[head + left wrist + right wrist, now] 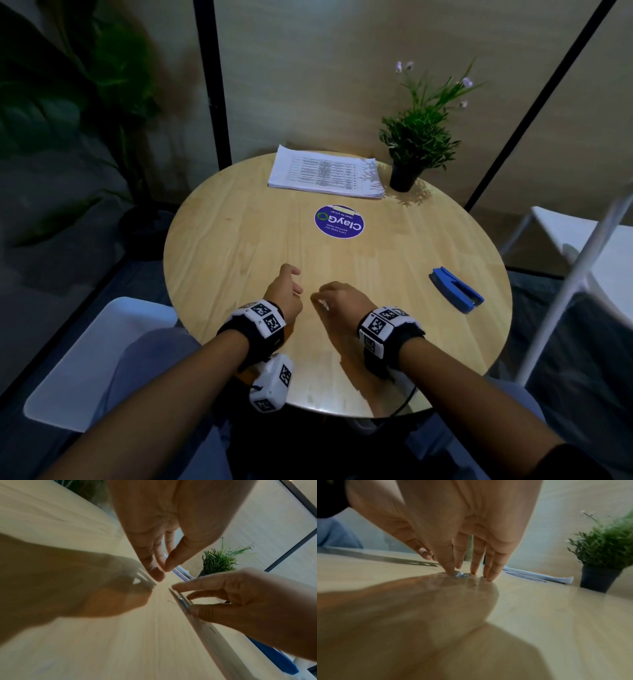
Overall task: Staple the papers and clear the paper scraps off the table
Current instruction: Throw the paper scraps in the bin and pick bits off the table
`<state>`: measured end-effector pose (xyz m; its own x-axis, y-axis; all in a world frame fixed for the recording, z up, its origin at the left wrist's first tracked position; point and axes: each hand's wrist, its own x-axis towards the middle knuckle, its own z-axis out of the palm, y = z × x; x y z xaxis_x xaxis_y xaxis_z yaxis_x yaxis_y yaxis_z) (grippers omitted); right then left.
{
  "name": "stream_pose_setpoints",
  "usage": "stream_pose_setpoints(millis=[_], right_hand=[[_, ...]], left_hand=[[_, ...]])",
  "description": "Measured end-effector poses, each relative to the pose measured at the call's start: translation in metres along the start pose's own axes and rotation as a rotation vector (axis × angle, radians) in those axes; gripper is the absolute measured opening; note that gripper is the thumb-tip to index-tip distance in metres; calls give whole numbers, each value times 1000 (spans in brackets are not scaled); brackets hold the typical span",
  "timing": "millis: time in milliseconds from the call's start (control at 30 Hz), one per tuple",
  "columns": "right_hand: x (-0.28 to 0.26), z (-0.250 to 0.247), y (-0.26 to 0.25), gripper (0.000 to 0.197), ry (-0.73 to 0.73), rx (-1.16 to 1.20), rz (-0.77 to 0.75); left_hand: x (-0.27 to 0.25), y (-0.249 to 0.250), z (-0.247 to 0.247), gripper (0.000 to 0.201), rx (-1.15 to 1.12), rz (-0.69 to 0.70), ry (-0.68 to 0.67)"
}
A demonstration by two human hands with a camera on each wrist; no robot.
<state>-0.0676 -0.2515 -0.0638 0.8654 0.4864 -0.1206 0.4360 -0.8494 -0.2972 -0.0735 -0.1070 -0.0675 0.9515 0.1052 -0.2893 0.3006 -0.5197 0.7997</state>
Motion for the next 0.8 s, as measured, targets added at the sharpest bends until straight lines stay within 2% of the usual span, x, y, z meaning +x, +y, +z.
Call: stream_pose_setpoints(millis=[133,300,433,567,700,800], right_hand=[[1,-6,-5,29,-63,-52,8],[3,-10,-8,24,-54,-17,128],[10,-14,-3,14,-48,137,240],[12,-16,3,13,-23,316,315],[9,-19,8,5,90,476,401],[8,-27,16,9,108,570,415]], left_hand=[[-1,-4,-2,47,85,9,-23],[-7,-5,2,42,126,55,-56],[-9,-3,-1,41,185,96,-95],[-10,-1,-5,37,256,114,-117],[-10,3,-4,32,417,124,-151],[-7,5,1,34,560,143,-166]])
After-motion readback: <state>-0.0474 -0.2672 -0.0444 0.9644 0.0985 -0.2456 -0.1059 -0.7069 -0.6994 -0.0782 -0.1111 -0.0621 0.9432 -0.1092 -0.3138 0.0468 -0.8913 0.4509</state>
